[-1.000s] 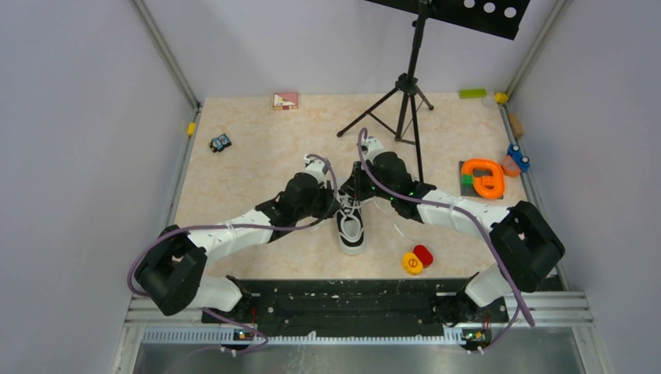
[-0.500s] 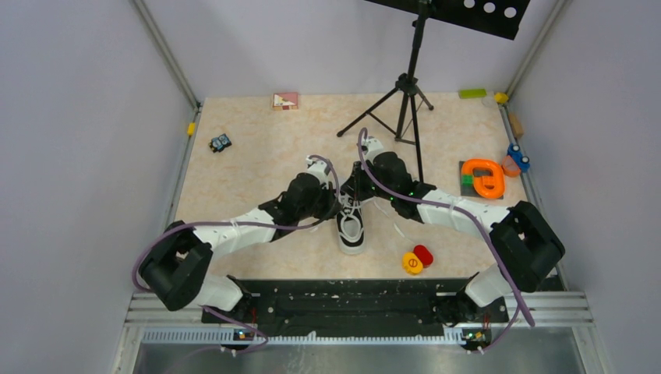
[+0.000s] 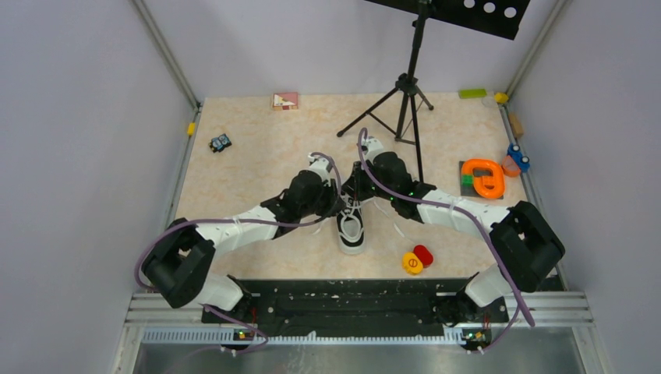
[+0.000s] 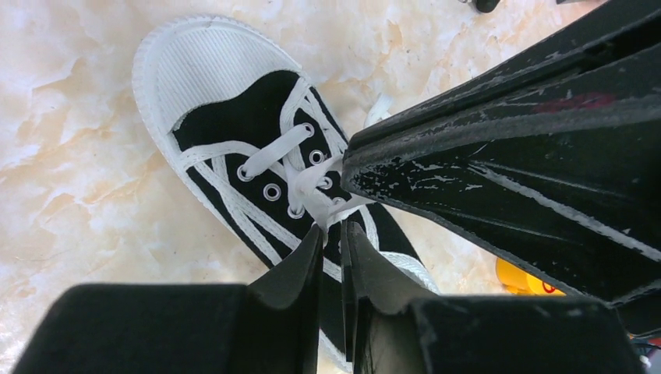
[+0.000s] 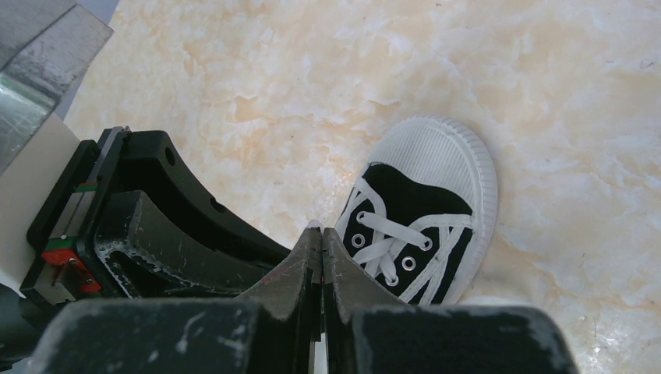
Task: Tie the shoes
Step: Wrap the shoelace around the shoelace.
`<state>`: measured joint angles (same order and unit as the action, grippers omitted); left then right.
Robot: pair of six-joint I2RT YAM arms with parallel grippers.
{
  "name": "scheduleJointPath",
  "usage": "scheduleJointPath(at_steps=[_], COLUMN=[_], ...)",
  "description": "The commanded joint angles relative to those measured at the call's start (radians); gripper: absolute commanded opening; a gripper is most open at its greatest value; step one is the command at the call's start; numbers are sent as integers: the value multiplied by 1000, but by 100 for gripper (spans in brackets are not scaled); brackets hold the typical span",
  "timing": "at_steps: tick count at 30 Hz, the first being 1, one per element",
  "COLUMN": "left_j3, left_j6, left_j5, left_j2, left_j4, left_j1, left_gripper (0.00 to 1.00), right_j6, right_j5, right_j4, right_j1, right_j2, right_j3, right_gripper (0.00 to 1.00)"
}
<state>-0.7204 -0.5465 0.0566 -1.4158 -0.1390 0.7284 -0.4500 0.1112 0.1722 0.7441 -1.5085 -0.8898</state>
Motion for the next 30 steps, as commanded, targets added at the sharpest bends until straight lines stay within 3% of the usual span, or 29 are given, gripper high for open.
scheduleJointPath(at_steps=[1, 11, 25, 30], left_j3=[-38, -45, -54, -54], left_j6=[7, 10, 3, -1], left_j5=[12, 6, 11, 15], left_j2=[-10, -23, -37, -47], left_j4=[-52, -53, -66, -73], left_j1=[5, 5, 5, 5], left_gripper=[21, 30, 30, 26], right_j6=[-6, -4, -2, -1], right_j5=[6, 7, 9, 7], right_j4=[48, 46, 41, 38], right_j1=[12, 12, 12, 12], right_j2=[15, 14, 13, 13], right_j3=[-6, -9, -12, -14], right_gripper=[0, 0, 0, 0])
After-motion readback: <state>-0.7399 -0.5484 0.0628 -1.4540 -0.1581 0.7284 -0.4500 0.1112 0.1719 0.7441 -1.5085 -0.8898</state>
